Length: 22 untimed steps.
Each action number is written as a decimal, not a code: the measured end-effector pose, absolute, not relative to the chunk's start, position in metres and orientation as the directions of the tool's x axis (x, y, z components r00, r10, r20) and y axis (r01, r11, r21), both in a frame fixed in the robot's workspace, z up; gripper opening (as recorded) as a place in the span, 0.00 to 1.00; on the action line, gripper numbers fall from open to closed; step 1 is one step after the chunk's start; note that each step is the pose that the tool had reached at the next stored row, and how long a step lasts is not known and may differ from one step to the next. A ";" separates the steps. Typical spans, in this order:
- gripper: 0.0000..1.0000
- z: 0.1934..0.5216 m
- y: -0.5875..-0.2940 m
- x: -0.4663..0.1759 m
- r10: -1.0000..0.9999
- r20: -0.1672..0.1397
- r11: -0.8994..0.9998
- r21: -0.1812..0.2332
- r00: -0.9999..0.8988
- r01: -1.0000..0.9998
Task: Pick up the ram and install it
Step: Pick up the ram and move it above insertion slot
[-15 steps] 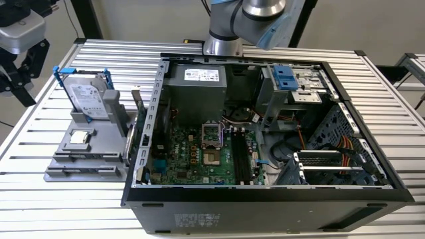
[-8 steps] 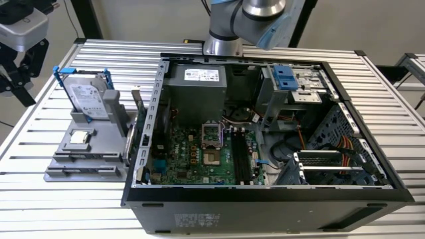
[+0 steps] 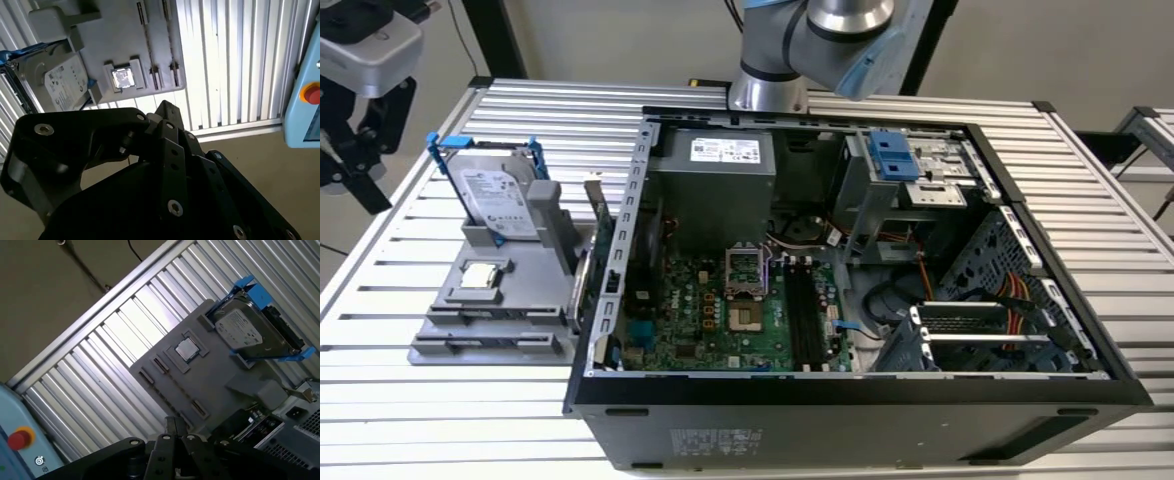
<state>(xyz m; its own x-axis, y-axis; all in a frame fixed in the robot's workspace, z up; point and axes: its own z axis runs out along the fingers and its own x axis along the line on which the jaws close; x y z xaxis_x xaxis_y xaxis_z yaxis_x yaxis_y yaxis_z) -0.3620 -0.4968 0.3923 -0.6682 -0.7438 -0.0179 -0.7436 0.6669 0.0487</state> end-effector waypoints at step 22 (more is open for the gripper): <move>0.00 0.392 -0.497 -0.363 -0.817 -0.018 0.575 0.049 -0.576 -0.817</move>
